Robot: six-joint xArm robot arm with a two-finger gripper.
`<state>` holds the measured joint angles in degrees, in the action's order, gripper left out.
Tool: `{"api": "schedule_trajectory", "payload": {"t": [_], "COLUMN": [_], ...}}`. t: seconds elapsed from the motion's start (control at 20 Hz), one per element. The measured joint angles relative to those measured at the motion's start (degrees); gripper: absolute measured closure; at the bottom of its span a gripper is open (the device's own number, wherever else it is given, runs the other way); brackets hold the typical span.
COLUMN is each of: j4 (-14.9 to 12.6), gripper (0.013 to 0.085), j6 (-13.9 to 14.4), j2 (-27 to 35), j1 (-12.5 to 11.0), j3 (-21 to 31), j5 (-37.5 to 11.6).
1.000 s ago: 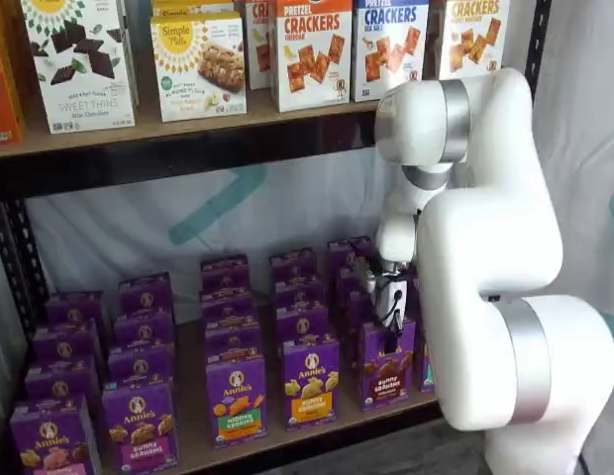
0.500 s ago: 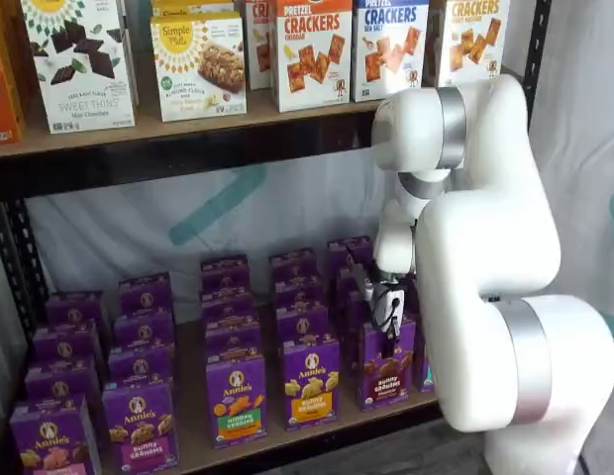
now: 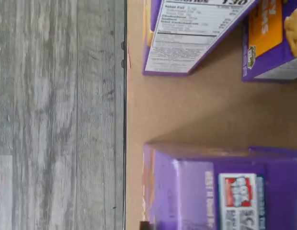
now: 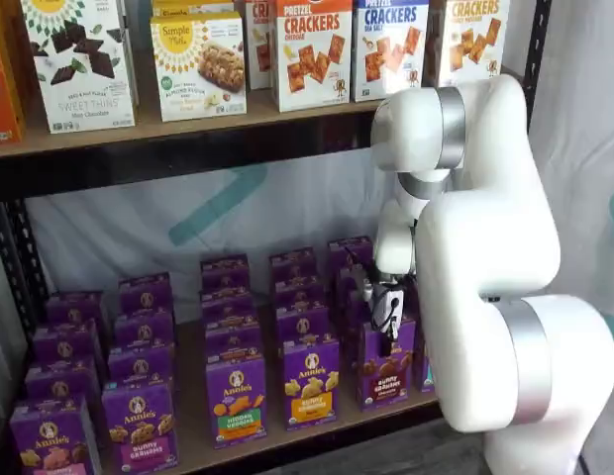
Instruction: Pick up the purple box with a brown patch in the center, on the bottom shelf, the fifth box from the left
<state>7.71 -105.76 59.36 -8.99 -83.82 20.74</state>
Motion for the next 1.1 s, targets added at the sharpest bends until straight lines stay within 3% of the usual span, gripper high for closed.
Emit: {"api": "schedule_trajectory", "payload": {"t": [0.4, 0.65, 1.1], "j4": [-1.34, -1.43, -1.93], "gripper": [0.0370, 0.0530, 0.0530], "j6": [1.27, 1.41, 1.86], "j2": [-0.53, -0.98, -2.30], "j1": [0.06, 0.12, 0.17], "j3": [0.68, 1.20, 3.30], "j5": [-0.11, -0.12, -1.07]}}
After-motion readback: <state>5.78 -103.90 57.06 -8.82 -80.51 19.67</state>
